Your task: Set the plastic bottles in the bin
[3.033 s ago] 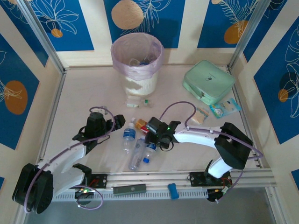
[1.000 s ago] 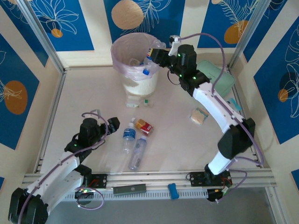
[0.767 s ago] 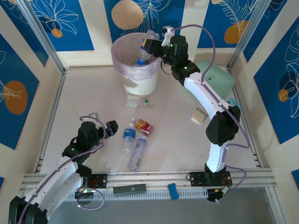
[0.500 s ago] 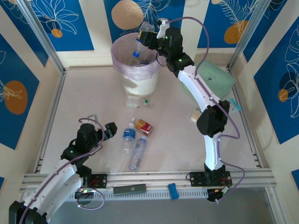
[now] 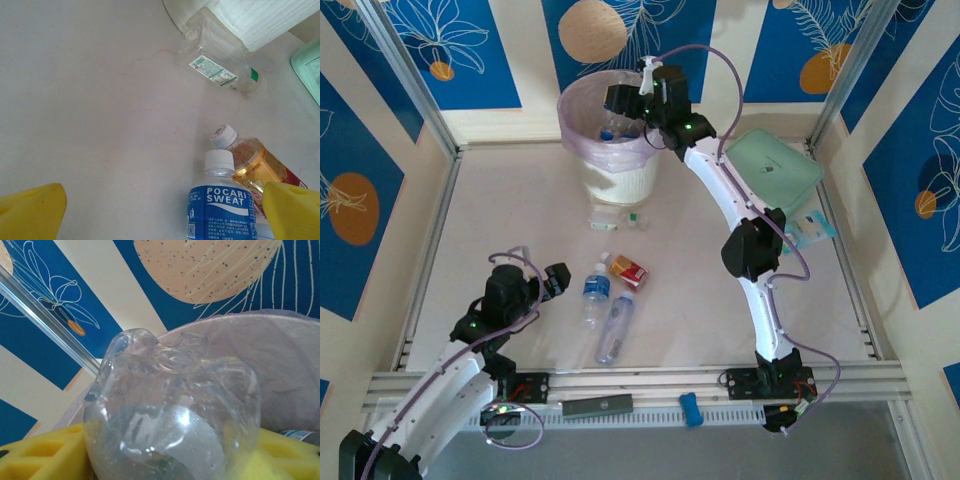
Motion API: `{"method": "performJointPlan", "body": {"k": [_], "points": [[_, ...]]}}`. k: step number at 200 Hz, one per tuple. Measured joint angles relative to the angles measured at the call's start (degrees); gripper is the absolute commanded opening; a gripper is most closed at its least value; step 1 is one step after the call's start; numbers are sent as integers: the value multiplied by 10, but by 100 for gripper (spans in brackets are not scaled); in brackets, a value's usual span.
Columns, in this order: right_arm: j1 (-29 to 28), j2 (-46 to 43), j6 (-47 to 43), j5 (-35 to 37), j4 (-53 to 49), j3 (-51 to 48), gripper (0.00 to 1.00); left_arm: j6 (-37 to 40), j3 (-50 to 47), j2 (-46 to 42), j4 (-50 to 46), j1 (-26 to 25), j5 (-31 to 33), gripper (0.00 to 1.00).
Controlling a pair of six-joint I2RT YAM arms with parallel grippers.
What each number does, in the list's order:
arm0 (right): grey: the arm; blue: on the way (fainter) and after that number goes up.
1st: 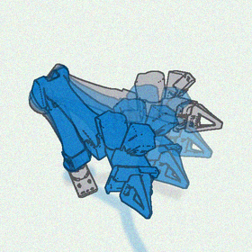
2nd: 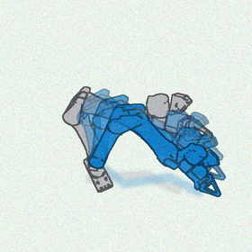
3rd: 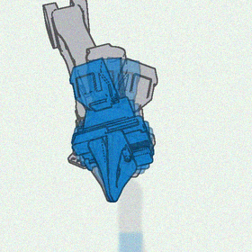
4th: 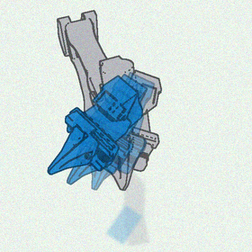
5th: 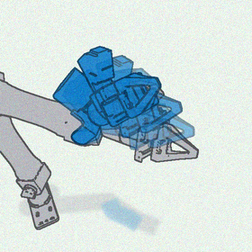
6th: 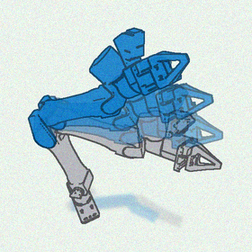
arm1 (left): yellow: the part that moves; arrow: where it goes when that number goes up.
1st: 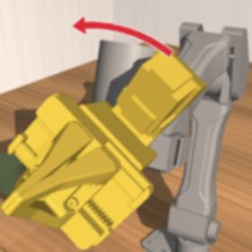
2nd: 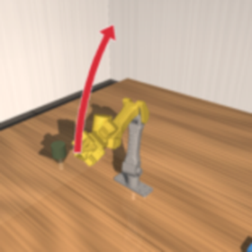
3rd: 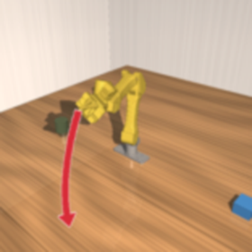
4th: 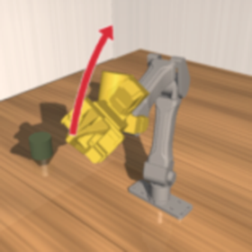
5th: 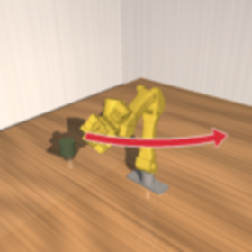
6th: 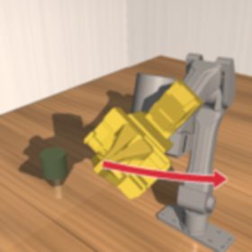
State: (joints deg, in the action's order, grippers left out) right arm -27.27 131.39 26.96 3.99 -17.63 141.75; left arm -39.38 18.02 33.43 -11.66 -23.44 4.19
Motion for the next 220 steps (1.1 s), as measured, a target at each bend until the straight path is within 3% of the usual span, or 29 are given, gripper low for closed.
{"method": "performJointPlan", "body": {"k": [58, 85, 154, 194, 220], "points": [[3, -14, -12, -2, -35, 44, 76, -2, 0, 6, 0, 0, 0, 100], [4, -63, -18, -2, -46, -7, 77, -2, 0, 25, 2, 0, -1, 100], [4, -350, -14, -10, 72, -432, 81, -4, 19, 80, 22, -4, -24, 100], [1, -470, 16, 5, 115, -647, 100, -6, 35, 120, 22, -35, -46, 100], [-10, -524, 36, 32, 123, -760, 99, -6, 41, 146, 16, -64, -48, 100]]}}
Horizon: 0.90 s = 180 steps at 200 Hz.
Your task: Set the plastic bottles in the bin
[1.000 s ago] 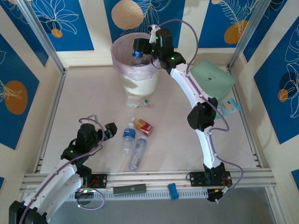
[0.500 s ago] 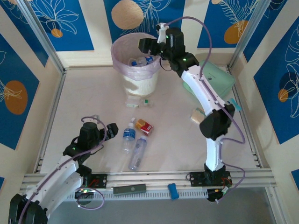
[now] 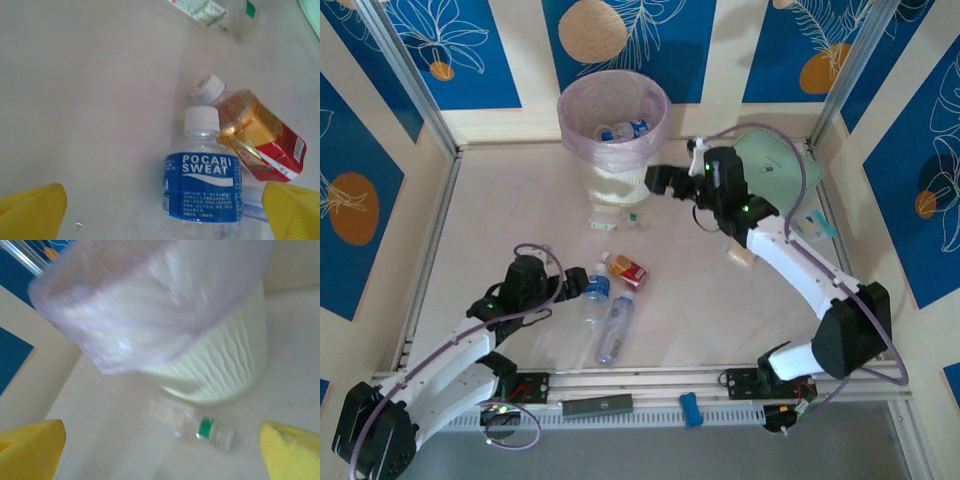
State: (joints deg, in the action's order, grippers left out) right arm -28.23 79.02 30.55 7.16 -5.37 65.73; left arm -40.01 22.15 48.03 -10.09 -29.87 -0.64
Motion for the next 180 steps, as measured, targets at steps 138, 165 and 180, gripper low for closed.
{"method": "performJointPlan", "body": {"k": [138, 165, 180], "points": [[-121, -6, 198, 117, 4, -214, 99, 69, 125, 189, -52, -156, 83, 100], [-124, 20, 205, 117, 0, -197, 99, 74, 135, 226, -69, -175, 109, 97], [-124, 26, 205, 117, 1, -188, 99, 75, 139, 244, -73, -181, 116, 94]]}}
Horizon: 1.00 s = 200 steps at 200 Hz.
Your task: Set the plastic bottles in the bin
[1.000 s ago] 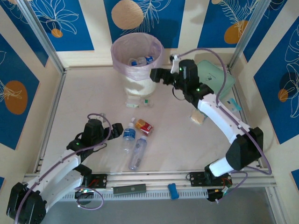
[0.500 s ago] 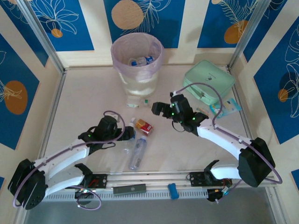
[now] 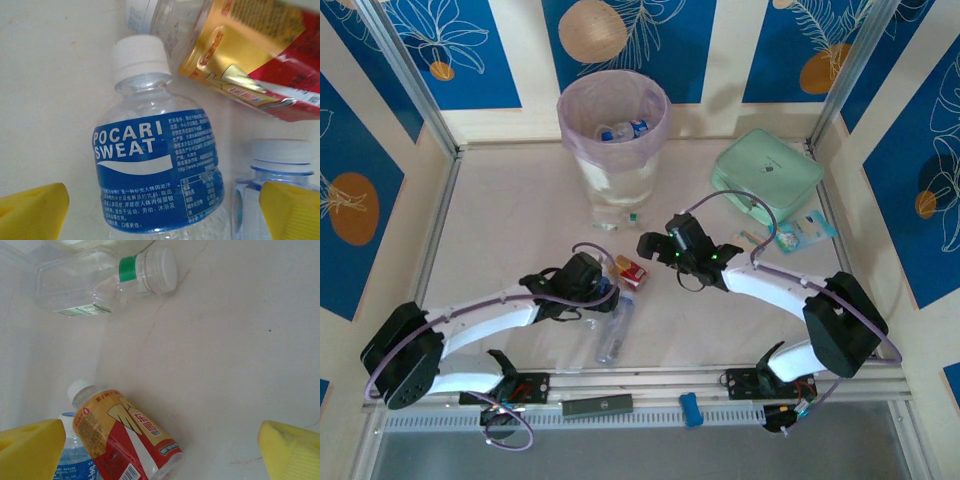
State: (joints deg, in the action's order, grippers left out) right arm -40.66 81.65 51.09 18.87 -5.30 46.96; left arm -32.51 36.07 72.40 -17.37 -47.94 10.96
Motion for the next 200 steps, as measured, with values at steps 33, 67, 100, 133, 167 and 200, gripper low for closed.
{"method": "performJointPlan", "body": {"k": [33, 67, 100, 133, 167, 200], "points": [[-1, 4, 0, 0, 0, 12, 99, 0, 3, 28, 2, -2, 4, 87], [-1, 4, -1, 0, -4, 14, 99, 2, 4, 41, 5, -3, 8, 75], [-1, 4, -3, 3, -11, 14, 99, 8, 5, 54, 15, -3, 14, 59], [0, 4, -7, 6, -18, 15, 99, 5, 8, 54, 25, -3, 19, 50], [3, 4, -11, 7, -20, 15, 99, 3, 8, 50, 24, -3, 31, 48], [3, 4, -11, 7, -20, 15, 99, 8, 9, 10, 13, -3, 63, 48]]}}
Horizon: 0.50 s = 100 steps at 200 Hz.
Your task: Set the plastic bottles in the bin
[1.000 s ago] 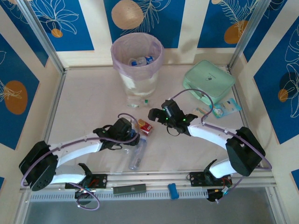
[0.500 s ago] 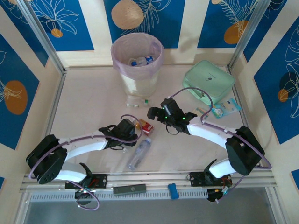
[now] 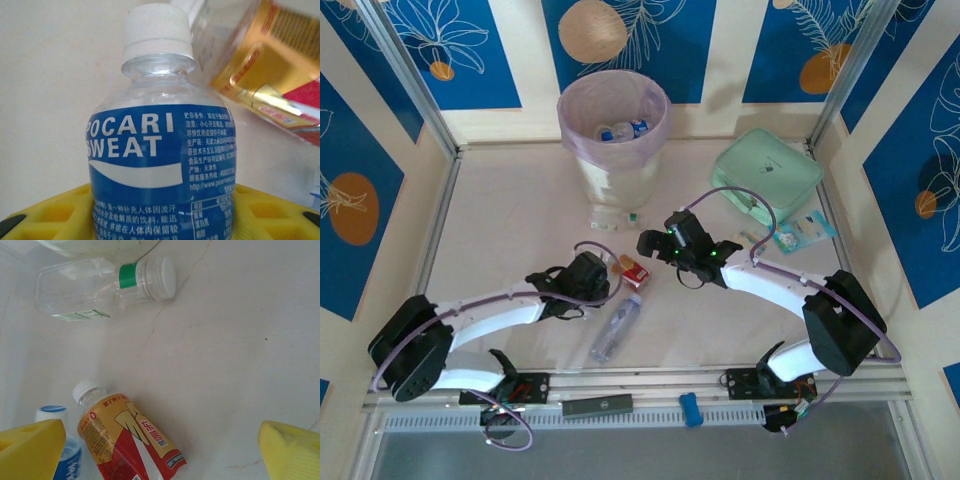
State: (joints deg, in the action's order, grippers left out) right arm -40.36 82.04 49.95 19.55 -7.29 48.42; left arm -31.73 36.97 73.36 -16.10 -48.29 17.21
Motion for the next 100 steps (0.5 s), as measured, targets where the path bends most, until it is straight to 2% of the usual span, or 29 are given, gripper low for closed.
{"method": "performJointPlan", "body": {"k": [58, 100], "points": [[1, 0, 0, 0, 0, 0, 99, 56, 58, -111, 14, 21, 50, 49], [1, 0, 0, 0, 1, 0, 99, 103, 177, -91, 53, 74, 35, 49]]}}
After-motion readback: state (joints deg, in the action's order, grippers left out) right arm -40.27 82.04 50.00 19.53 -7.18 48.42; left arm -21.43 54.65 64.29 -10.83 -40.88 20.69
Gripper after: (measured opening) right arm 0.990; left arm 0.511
